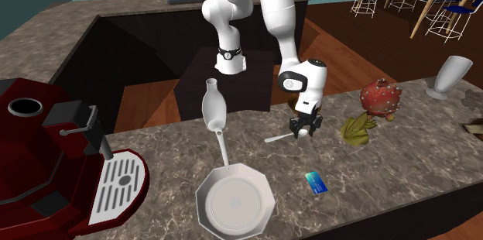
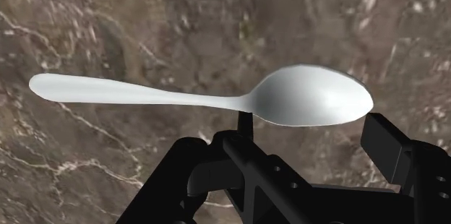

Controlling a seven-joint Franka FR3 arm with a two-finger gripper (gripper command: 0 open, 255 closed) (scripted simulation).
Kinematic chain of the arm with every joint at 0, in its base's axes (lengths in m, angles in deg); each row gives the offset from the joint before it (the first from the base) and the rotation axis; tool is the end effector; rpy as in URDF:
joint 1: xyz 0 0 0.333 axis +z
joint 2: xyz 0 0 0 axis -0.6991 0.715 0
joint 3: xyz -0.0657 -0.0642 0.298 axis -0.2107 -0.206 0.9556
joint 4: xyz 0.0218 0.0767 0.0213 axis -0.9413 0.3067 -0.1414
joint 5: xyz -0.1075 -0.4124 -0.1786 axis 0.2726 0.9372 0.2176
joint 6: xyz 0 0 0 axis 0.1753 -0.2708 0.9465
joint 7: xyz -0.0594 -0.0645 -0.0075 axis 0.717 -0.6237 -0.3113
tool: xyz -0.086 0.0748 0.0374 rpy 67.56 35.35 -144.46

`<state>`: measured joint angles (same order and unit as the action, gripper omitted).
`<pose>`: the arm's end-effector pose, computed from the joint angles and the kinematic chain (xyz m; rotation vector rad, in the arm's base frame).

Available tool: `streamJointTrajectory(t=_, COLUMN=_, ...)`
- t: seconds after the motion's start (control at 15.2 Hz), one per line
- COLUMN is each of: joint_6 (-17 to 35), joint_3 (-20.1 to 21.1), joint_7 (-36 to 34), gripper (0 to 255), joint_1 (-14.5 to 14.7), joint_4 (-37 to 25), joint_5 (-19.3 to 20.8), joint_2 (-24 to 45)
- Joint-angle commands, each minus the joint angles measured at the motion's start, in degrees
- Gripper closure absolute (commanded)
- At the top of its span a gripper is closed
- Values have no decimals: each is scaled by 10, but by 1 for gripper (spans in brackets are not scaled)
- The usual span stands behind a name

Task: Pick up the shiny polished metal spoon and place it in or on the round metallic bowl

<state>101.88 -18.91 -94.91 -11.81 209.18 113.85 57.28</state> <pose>0.3846 0.4214 0.0019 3.0698 0.5853 0.2502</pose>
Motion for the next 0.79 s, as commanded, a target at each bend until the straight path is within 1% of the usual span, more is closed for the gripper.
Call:
streamJointTrajectory(t=0.0, joint_6=0, joint_3=0, joint_7=0, gripper=255, joint_1=0, joint_4=0, joint_5=0, joint_2=0)
streamJointTrajectory(t=0.07, joint_6=0, joint_3=0, joint_7=0, gripper=255, joint_1=0, joint_4=0, joint_5=0, joint_2=0)
streamJointTrajectory(t=0.73, joint_6=-45, joint_3=55, joint_7=47, gripper=255, joint_1=-44, joint_4=37, joint_5=-48, joint_2=-76)
